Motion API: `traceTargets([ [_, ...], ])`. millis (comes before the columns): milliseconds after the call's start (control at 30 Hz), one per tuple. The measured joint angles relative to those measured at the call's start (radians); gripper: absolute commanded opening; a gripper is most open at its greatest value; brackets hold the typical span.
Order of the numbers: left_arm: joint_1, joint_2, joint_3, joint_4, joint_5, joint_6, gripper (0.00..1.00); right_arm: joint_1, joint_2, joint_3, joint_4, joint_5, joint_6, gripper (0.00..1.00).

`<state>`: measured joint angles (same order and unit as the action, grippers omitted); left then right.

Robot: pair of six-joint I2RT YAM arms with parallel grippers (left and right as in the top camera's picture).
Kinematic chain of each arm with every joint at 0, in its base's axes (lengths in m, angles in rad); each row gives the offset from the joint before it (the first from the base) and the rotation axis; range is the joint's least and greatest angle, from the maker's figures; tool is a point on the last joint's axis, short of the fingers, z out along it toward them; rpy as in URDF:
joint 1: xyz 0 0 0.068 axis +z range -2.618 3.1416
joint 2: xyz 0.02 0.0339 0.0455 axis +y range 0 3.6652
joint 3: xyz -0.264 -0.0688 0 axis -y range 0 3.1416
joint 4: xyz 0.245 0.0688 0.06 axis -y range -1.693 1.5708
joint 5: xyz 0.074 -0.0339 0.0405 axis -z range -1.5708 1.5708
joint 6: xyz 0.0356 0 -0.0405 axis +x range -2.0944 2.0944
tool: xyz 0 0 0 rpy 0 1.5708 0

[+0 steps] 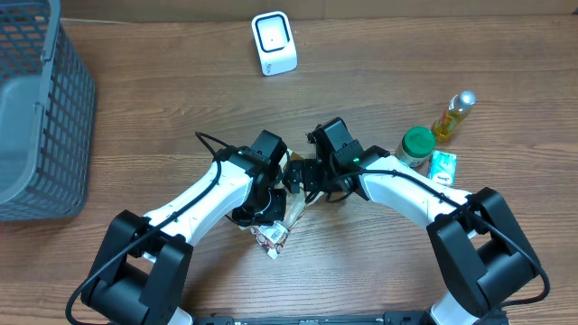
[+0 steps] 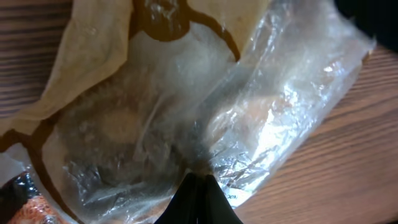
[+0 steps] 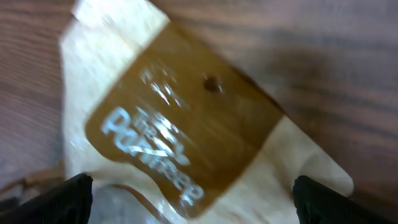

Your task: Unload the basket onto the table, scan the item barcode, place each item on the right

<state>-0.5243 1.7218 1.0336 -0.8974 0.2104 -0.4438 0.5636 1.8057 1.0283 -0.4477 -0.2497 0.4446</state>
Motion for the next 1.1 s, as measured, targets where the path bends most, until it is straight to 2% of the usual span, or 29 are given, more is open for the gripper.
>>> traceTargets([
  [267, 0.000, 0.000, 0.000, -0.013, -0.077, -0.002, 0.05, 0.007, -0.006, 0.006, -0.126, -0.066, 0.000, 1.00],
  [700, 0.001, 0.000, 0.000, -0.011, -0.164, -0.003, 0.05, 0.094, -0.013, 0.006, -0.130, -0.051, 0.074, 1.00],
  [867, 0.001, 0.000, 0.000, 0.000, -0.171, -0.003, 0.05, 0.079, -0.027, 0.006, -0.073, -0.010, 0.080, 1.00],
  [1100, 0.001, 0.000, 0.000, -0.001, -0.174, -0.003, 0.05, -0.024, -0.034, 0.006, 0.073, 0.010, 0.080, 1.00],
])
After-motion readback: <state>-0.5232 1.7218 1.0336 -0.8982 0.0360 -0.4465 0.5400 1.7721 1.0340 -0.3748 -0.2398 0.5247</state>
